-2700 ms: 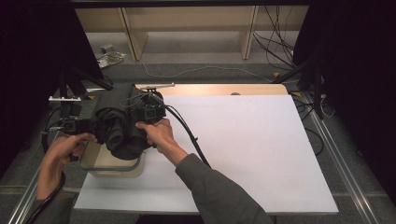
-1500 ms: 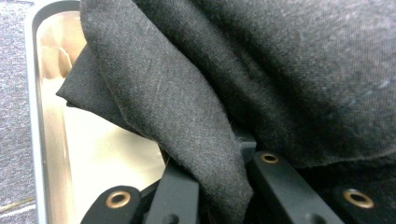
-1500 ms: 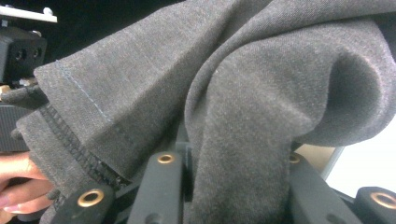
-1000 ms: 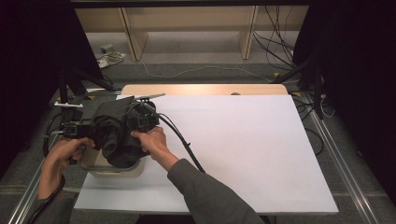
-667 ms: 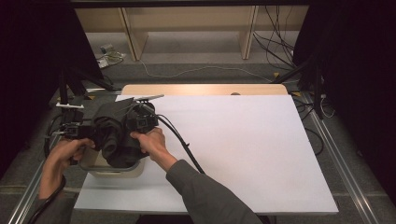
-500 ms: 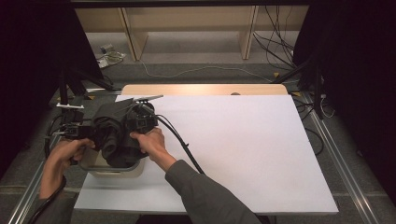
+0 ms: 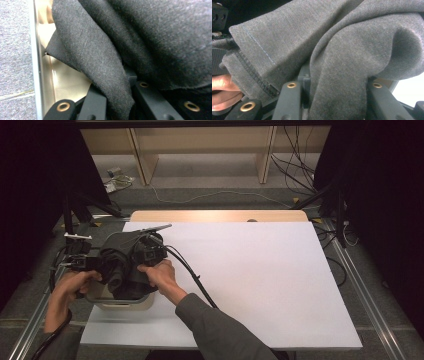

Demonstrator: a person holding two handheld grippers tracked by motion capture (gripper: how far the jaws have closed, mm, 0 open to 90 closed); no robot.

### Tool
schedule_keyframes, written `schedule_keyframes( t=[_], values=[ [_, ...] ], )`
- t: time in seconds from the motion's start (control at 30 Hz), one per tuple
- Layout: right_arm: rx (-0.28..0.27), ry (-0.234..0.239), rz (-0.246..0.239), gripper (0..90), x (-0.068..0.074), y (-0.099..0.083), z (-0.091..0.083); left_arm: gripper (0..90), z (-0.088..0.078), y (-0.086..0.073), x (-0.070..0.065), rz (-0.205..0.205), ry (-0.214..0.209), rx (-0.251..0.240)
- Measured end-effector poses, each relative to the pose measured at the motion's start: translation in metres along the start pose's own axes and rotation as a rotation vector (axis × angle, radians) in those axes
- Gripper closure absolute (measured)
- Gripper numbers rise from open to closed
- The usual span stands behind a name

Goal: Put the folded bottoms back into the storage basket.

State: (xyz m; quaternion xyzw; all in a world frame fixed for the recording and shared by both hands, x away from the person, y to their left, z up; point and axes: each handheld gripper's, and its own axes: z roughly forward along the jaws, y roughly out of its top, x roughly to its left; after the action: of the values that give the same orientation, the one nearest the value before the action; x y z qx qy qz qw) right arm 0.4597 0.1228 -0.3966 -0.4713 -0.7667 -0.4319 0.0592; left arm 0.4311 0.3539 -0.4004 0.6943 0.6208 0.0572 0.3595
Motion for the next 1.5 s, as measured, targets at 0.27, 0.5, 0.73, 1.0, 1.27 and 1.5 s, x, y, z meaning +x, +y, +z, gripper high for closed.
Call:
schedule_keyframes(
  t=[0.27,0.5,0.73,1.0,1.27,1.5],
  values=[
    [0.018,0.012,-0.001,58.5,0.0,-0.001,0.003,84.4,0.0,0.0,0.001,0.006,0.027,0.003],
    [0.031,0.046,-0.02,40.6,0.001,0.0,0.001,84.1,0.006,-0.003,0.005,-0.002,0.05,0.024],
    [0.049,0.049,-0.035,29.2,0.001,0.003,-0.007,83.4,0.01,-0.004,0.003,0.026,0.072,0.05],
    [0.022,0.067,-0.047,21.8,-0.004,0.009,-0.023,83.1,0.021,-0.008,0.006,0.024,0.087,0.092],
    [-0.013,0.059,-0.064,19.7,-0.016,0.012,-0.045,83.1,0.031,-0.008,0.002,0.041,0.125,0.124],
    [-0.032,0.044,-0.063,19.8,-0.034,0.008,-0.069,82.8,0.045,-0.01,0.001,0.053,0.186,0.178]
  ],
)
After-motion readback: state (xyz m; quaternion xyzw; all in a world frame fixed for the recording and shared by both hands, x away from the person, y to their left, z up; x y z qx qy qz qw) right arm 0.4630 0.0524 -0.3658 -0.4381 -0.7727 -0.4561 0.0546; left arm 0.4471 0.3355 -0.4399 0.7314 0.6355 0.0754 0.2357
